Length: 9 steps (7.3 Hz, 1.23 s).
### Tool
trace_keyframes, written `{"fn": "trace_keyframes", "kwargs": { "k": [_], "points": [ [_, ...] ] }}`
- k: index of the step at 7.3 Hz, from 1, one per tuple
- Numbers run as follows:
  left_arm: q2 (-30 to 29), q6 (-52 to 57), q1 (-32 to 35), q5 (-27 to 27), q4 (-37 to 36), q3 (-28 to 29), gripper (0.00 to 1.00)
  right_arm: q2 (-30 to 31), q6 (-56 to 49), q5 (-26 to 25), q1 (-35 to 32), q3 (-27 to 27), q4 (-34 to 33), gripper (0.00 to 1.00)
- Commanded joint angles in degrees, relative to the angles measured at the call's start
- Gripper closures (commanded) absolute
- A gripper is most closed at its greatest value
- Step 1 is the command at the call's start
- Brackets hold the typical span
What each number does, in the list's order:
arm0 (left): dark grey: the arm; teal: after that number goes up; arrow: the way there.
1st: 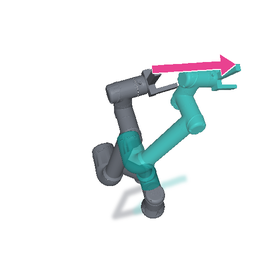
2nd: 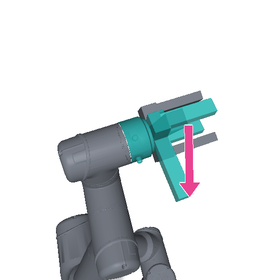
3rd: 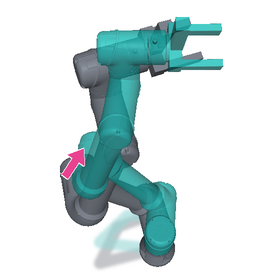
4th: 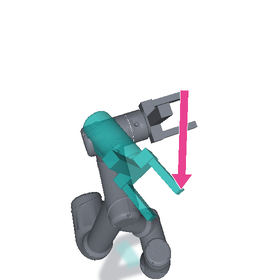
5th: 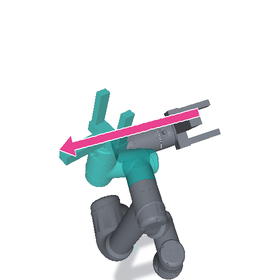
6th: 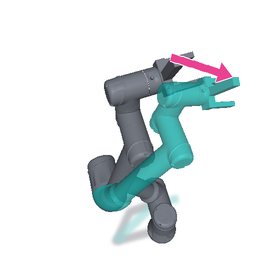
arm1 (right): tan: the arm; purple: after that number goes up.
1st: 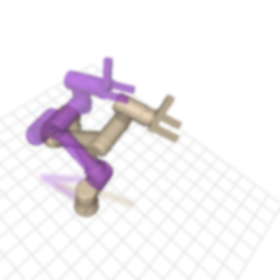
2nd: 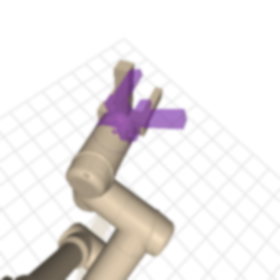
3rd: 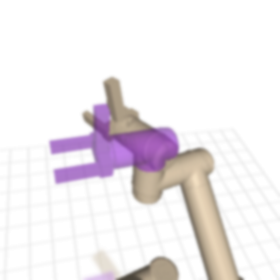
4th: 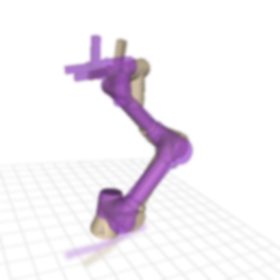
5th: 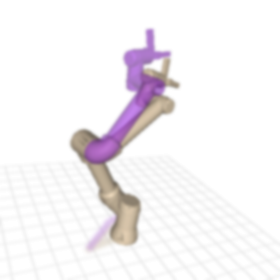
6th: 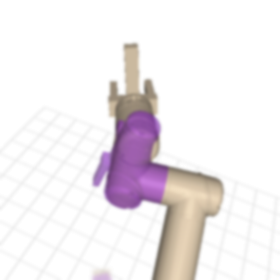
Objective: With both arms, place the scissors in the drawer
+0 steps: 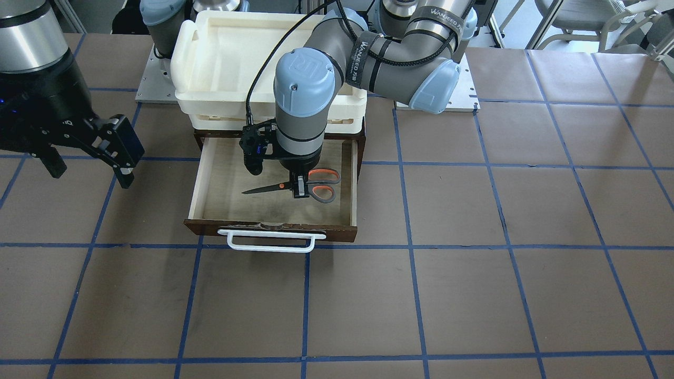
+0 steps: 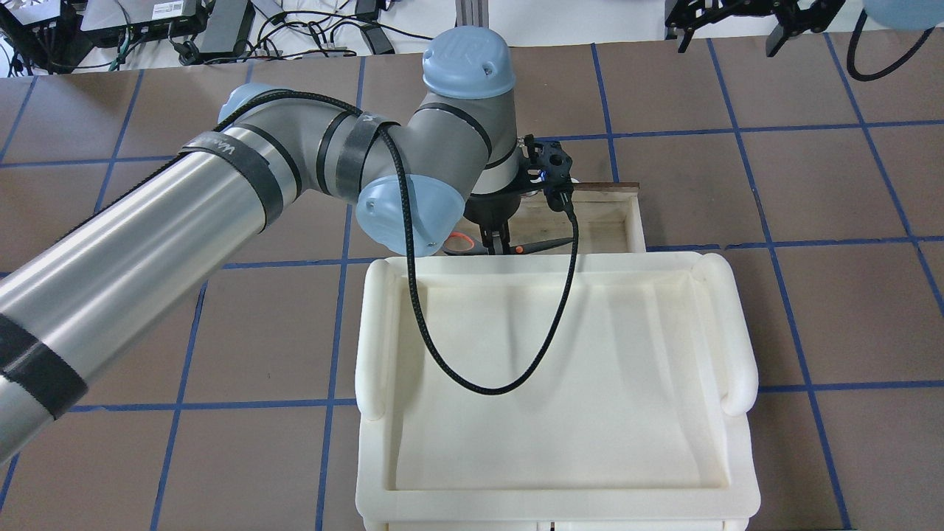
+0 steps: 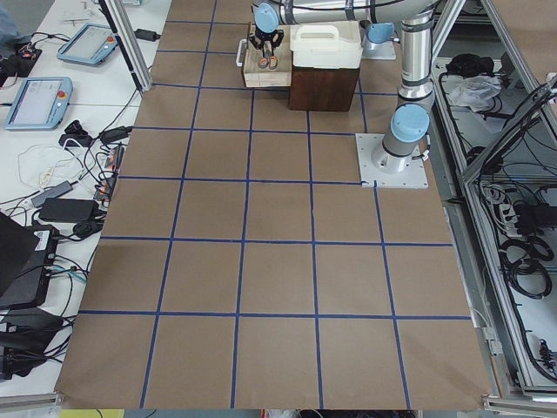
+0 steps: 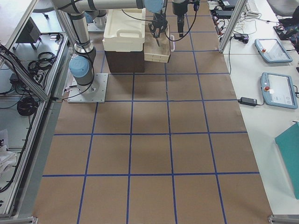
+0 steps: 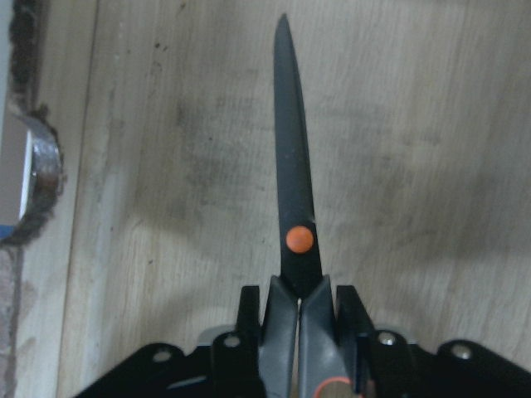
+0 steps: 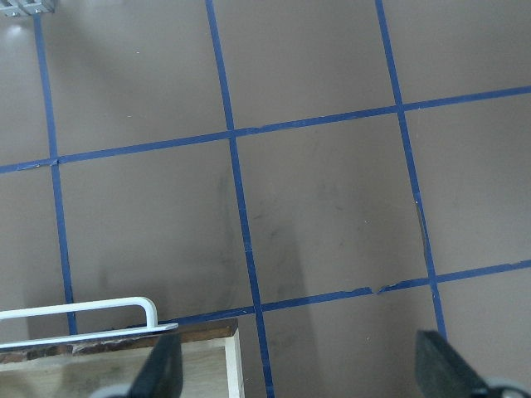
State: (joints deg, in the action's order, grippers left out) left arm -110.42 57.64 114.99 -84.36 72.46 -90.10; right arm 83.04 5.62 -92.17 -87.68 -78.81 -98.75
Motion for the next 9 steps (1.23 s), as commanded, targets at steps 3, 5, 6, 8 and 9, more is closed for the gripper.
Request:
{"fn": "trace_keyframes", "kwargs": {
  "k": [3, 5, 6, 8, 9],
  "points": [
    [-0.1, 0.0, 0.2, 0.1, -0.2, -1.0, 1.0, 0.4, 0.0, 0.3, -0.1, -0.2, -0.1, 0.0],
    [-0.1, 0.0, 0.2, 0.5, -0.5, -1.0, 1.0, 0.4, 0.0, 0.3, -0.1, -0.2, 0.1, 0.0],
    [-0.1, 0.1, 0.2, 3.8, -0.6, -1.0, 0.84, 0.4, -0.1, 0.3, -0.1, -0.2, -0.4, 0.0],
    [0.0, 0.1, 0.1, 8.6, -0.9, -1.1, 0.41, 0.4, 0.0, 0.3, -0.2, -0.2, 0.1, 0.0],
    [0.0, 0.2, 0.1, 8.5, -0.9, -1.2, 0.37, 0.4, -0.1, 0.3, -0.2, -0.2, 0.3, 0.0]
  ]
}}
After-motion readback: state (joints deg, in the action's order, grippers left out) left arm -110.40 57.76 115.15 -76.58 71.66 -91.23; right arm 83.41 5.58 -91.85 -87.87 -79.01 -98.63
